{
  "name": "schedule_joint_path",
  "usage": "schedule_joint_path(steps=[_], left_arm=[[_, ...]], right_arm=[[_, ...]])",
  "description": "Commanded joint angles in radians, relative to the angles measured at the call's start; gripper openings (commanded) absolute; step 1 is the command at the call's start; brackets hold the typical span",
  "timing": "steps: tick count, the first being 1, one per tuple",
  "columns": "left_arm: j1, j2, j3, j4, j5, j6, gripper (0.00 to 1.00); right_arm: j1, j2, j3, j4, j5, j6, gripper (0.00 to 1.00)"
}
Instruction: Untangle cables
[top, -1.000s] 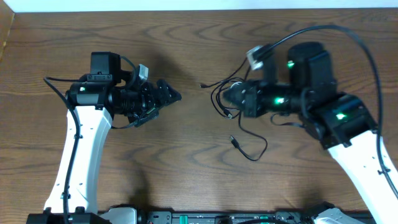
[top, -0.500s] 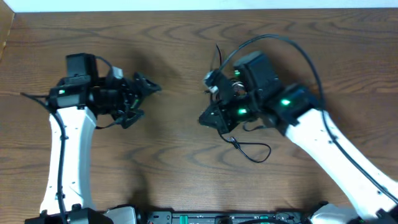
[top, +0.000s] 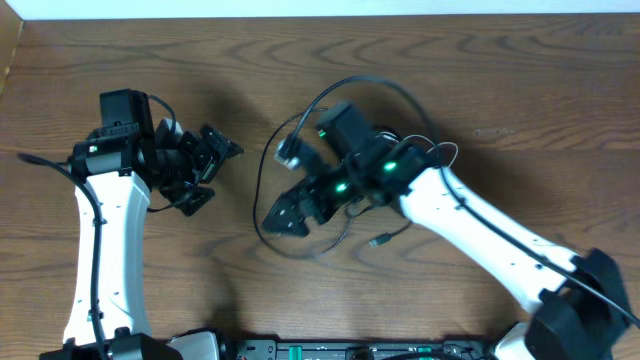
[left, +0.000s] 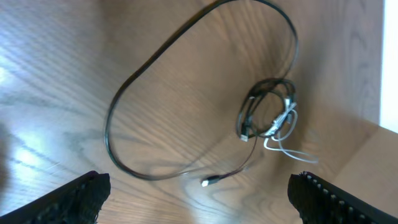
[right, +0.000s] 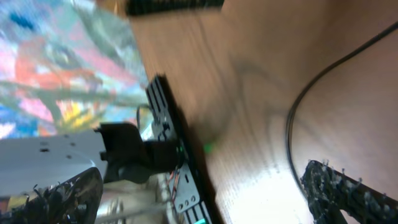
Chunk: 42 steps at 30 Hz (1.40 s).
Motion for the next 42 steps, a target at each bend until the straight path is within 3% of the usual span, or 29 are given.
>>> schedule_joint_path(steps=[1,5,11,14,20,22,24,34,42], left_arm=[[0.002,0.002,-0.002,-0.044,-0.050,0.000,0.96],[-0.013,0.002,-0.002,-0.127,-0.079,0.055,0.96],[-0.077,0.002,-0.036,-0.183,-0.314,0.101,0.95],[-0.117,0.002,-0.137,-0.093,-0.373,0.043,0.95],[-0.129,0.002,-0.323,0.045,-0.364,0.041,0.95],[-0.129,0.002,-0.360,0.082,-0.364,0.041,0.88],[-0.129,0.002,-0.388,0.129,-0.364,0.040,0.82],[-0.243,0.002,-0.506,0.311,-0.371,-0.005,0.82],[-0.306,0.047,-0.519,0.371,-0.439,-0.014,0.80]], right_arm=[[-0.070,-0.101,0.017,-0.003,-0.018,0.008,0.99],[-0.146,-0.123,0.017,-0.008,-0.005,0.020,0.99],[-0.240,-0.123,0.017,-0.034,-0.006,0.062,0.99],[-0.255,-0.122,0.017,-0.053,-0.005,0.061,0.99],[-0.254,-0.122,0.016,-0.104,0.042,0.061,0.99],[-0.254,-0.122,0.016,-0.120,0.089,0.061,0.99],[-0.254,-0.122,0.016,-0.119,0.104,0.061,0.99],[-0.253,-0.122,0.016,-0.121,0.107,0.061,0.99],[-0.246,-0.122,0.016,-0.135,0.108,0.061,0.99]])
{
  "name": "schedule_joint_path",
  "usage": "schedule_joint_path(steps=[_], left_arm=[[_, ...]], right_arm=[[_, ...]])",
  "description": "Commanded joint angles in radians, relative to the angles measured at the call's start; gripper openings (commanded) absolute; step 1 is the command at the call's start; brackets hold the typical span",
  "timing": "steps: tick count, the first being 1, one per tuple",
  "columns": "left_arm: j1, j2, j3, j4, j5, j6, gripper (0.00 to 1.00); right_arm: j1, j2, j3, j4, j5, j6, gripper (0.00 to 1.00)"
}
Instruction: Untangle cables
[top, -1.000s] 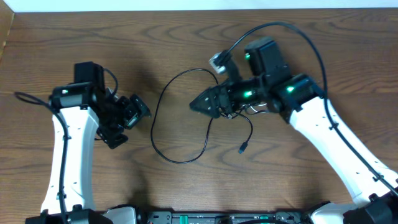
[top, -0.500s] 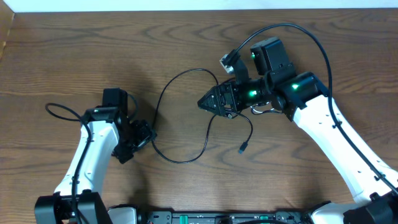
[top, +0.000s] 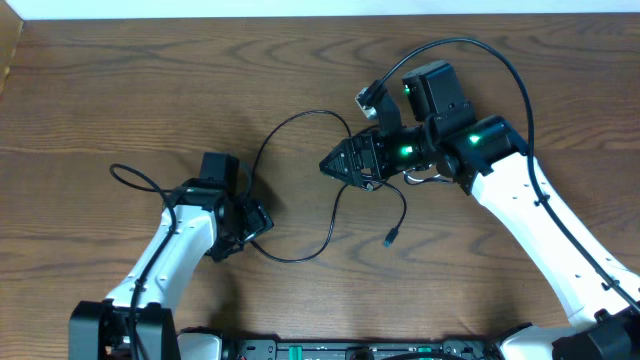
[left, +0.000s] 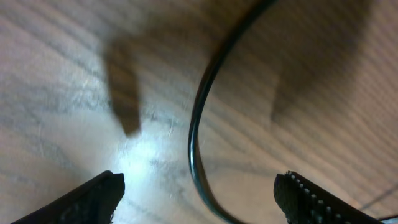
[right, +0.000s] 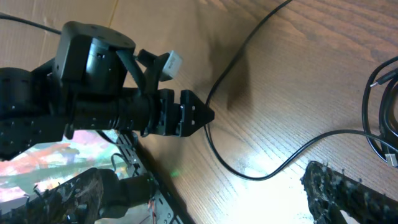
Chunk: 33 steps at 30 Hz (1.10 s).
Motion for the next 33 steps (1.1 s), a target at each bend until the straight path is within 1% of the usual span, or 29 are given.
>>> schedule_joint_path(steps=[1,2,5,8,11,12,13,14,15,18,19,25,27,30,33], left_arm=[[-0.016,0.054,-0.006,0.017,-0.047,-0.018,0.77],[-0.022,0.084,-0.006,0.024,-0.047,-0.029,0.74],[-0.035,0.158,-0.006,0.046,-0.047,-0.030,0.71],[-0.035,0.193,-0.006,0.064,-0.046,-0.030,0.64],[-0.035,0.208,-0.006,0.079,-0.047,-0.030,0.43],[-0.035,0.208,-0.006,0.082,-0.047,-0.030,0.28],[-0.035,0.208,-0.006,0.087,-0.047,-0.030,0.22],[-0.035,0.208,-0.006,0.092,-0.047,-0.030,0.19],[-0.035,0.208,-0.006,0.100,-0.047,-0.030,0.08],[-0.035,0.204,0.002,0.104,-0.042,-0.025,0.07],[-0.035,0.192,0.022,0.089,-0.019,0.006,0.07],[-0.034,0.042,0.254,-0.104,-0.029,0.084,0.07],[-0.034,-0.041,0.364,-0.164,-0.053,0.092,0.07],[-0.034,-0.142,0.455,-0.169,-0.054,0.109,0.07],[-0.034,-0.249,0.508,-0.127,-0.042,0.108,0.07]], right_arm=[[0.005,-0.002,0.013,-0.004,0.002,0.003,0.99],[0.005,-0.002,0.013,-0.004,0.001,0.003,0.99],[0.005,-0.002,0.013,-0.005,0.001,0.003,0.99],[0.005,-0.002,0.013,-0.005,0.001,0.003,0.99],[0.005,-0.002,0.013,-0.004,0.002,0.003,0.99],[0.005,-0.002,0.013,-0.004,0.006,0.003,0.99],[0.005,-0.002,0.013,-0.004,0.013,0.003,0.99],[0.005,-0.002,0.013,-0.004,0.016,0.003,0.99],[0.005,-0.002,0.013,-0.004,0.016,0.003,0.99],[0.005,-0.002,0.013,-0.005,0.016,0.003,0.99],[0.005,-0.002,0.013,-0.010,0.016,0.003,0.99],[0.005,-0.002,0.013,-0.026,0.017,0.003,0.99],[0.005,-0.002,0.013,-0.031,0.020,0.003,0.99],[0.005,-0.002,0.013,-0.031,0.020,0.003,0.99],[0.005,-0.002,0.013,-0.035,0.020,0.003,0.99]])
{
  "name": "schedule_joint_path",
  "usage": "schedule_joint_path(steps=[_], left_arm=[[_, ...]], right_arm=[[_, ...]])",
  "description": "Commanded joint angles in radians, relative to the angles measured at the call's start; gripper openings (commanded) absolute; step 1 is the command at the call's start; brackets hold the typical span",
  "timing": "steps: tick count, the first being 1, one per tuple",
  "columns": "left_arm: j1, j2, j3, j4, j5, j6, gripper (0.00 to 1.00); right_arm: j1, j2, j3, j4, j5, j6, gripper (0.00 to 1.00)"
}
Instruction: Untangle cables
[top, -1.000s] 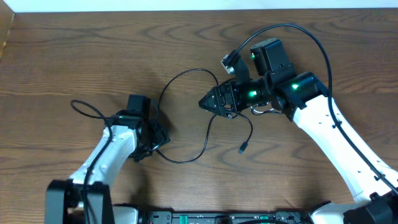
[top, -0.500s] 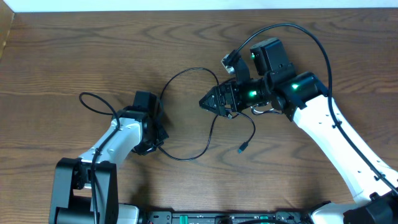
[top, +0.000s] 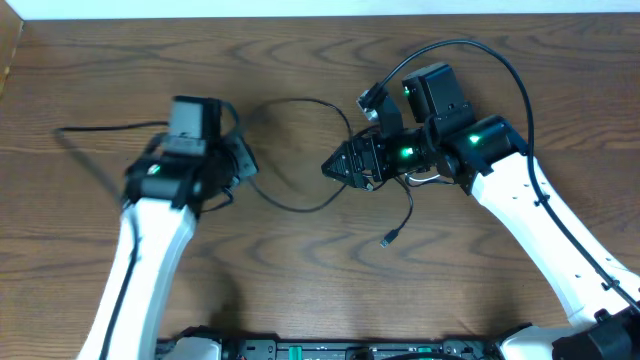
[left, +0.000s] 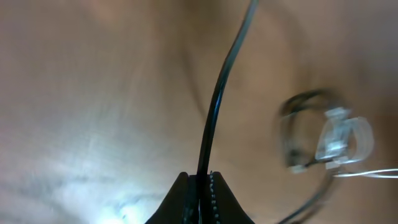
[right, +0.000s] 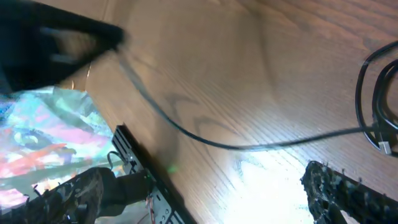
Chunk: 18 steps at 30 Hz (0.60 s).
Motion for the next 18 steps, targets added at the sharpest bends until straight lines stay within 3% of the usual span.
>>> schedule_joint_path(steps=[1,6,11,15,18], left_arm=[[-0.001,-0.124,0.061,0.050,0.000,0.022,0.07],[-0.001,-0.297,0.067,0.274,0.018,-0.066,0.07],[-0.001,-0.429,0.068,0.591,0.017,-0.187,0.07],[-0.001,-0.422,0.075,0.671,0.017,-0.285,0.07],[-0.001,-0.384,0.079,0.715,0.017,-0.293,0.08]], right_arm=[[0.005,-0.002,0.013,-0.002,0.000,0.003,0.99],[0.005,-0.002,0.013,-0.003,0.000,0.003,0.99],[0.005,-0.002,0.013,-0.034,0.038,0.003,0.99],[0.005,-0.002,0.013,-0.045,0.045,0.003,0.99],[0.005,-0.002,0.013,-0.054,0.045,0.003,0.99]])
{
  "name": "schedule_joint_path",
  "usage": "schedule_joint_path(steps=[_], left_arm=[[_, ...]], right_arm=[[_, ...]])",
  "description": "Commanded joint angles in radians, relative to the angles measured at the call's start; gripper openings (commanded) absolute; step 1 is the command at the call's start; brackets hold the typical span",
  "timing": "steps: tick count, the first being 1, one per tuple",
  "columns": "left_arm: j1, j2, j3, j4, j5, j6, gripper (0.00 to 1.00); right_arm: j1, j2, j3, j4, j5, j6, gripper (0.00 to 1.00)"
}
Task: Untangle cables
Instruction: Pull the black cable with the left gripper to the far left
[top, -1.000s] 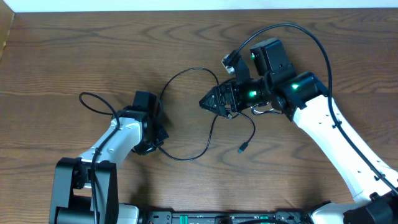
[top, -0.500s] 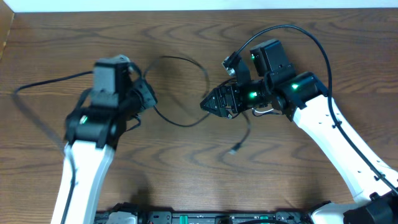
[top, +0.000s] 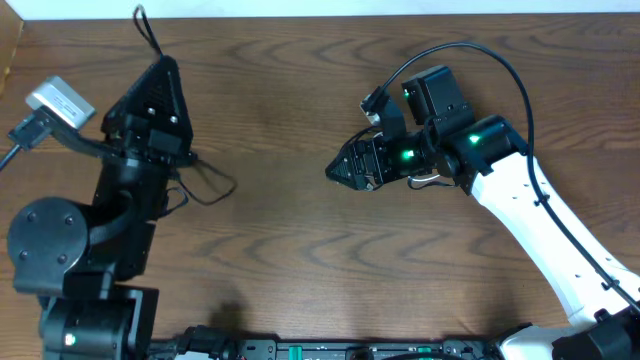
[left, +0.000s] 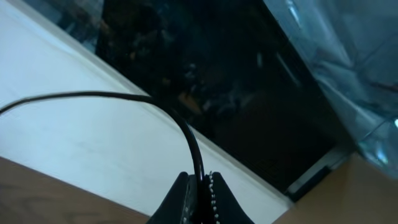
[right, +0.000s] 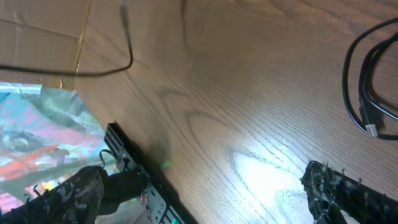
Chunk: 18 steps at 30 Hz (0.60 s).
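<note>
My left gripper (top: 163, 68) is raised high at the left, close to the overhead camera, shut on the black cable (left: 155, 102). One end of the cable sticks up past the fingertips (top: 146, 26). The rest hangs down in a slack loop over the table (top: 212, 188). In the left wrist view the jaws (left: 199, 180) pinch the cable against a wall and dark window. My right gripper (top: 338, 172) stands open low over the table's middle, nothing between its fingers (right: 348, 193). A coil of dark cable (right: 367, 87) lies beside it, mostly hidden under the right arm from overhead.
A cardboard edge (top: 10, 45) borders the table's far left corner. An equipment rail (top: 300, 350) runs along the front edge and shows too in the right wrist view (right: 143, 180). The right arm (top: 520, 220) crosses the right half of the table.
My left gripper, still shut on the black cable, has gone from low over the left-middle to high at the left. The cable and its plug have left the table's middle. The right arm has not moved.
At first my left gripper was open at the left and my right arm was over the black loop in the middle. Then the right gripper stood open at the coil and the left was open at the loop. Then the left shut on the cable, now held high.
</note>
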Motion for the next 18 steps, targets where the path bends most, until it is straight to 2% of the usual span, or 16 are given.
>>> schedule_joint_path(steps=[1,10,18], left_arm=[[-0.002,0.060,0.017,0.040,0.009,-0.055,0.07],[-0.002,0.332,0.091,0.170,-0.011,-0.061,0.07],[0.005,0.615,0.360,0.231,-0.070,-0.060,0.07]], right_arm=[[0.005,-0.002,0.013,-0.008,0.006,0.003,0.99],[0.005,-0.002,0.011,-0.063,0.006,0.003,0.99],[0.006,-0.002,0.008,-0.094,0.014,0.002,0.99]])
